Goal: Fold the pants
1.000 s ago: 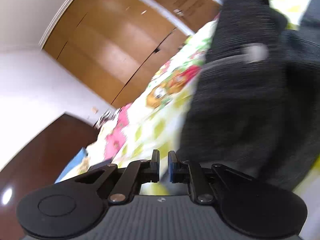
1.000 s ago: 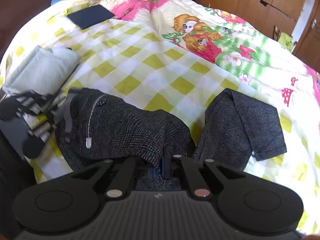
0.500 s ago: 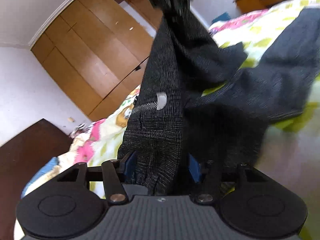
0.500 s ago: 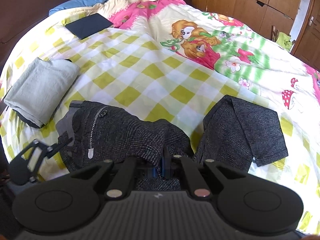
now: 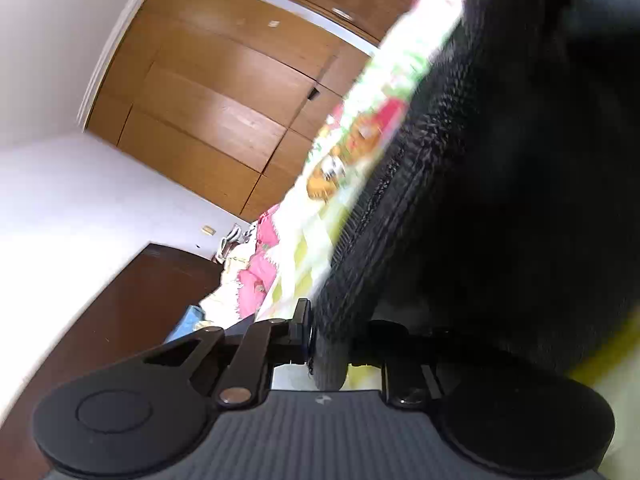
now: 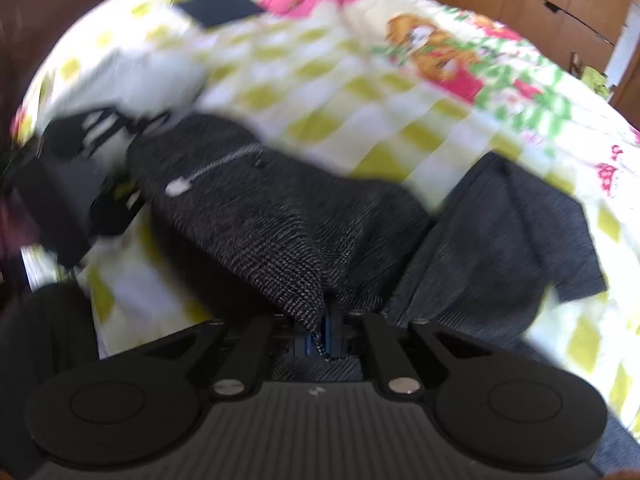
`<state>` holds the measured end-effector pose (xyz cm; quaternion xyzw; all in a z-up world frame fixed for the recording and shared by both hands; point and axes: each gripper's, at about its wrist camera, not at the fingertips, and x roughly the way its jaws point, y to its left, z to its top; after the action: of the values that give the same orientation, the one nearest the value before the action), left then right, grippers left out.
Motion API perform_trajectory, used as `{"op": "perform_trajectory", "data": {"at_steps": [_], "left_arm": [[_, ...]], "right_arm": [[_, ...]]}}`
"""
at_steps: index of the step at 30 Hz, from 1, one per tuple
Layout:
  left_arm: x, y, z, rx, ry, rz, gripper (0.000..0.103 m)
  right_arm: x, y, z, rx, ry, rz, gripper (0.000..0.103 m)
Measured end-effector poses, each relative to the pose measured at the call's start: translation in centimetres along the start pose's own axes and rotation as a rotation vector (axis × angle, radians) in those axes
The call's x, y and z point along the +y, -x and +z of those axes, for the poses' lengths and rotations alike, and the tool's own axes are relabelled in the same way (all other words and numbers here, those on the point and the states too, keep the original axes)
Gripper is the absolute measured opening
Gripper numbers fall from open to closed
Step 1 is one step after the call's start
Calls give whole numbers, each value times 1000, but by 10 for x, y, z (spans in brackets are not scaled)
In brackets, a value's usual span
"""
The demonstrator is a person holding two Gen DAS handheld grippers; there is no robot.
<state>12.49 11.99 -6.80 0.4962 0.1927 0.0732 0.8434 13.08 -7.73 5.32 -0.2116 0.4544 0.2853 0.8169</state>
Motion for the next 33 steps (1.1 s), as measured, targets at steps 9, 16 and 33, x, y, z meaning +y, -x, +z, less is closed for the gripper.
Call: {"op": "perform_trajectory", "data": {"at_steps": [9,16,33], "left_arm": [[3,-2,-32,104,-148,2,42],[26,27,-12,85,-79,-10,45],[12,64,77,-111,168,-170,45]], "right_arm": [[25,-25,-38,22,42,-31,34],[-3,33,-44,-93,-104,14,46],[-225,-48,-62,-398,-1101,115,42]]}}
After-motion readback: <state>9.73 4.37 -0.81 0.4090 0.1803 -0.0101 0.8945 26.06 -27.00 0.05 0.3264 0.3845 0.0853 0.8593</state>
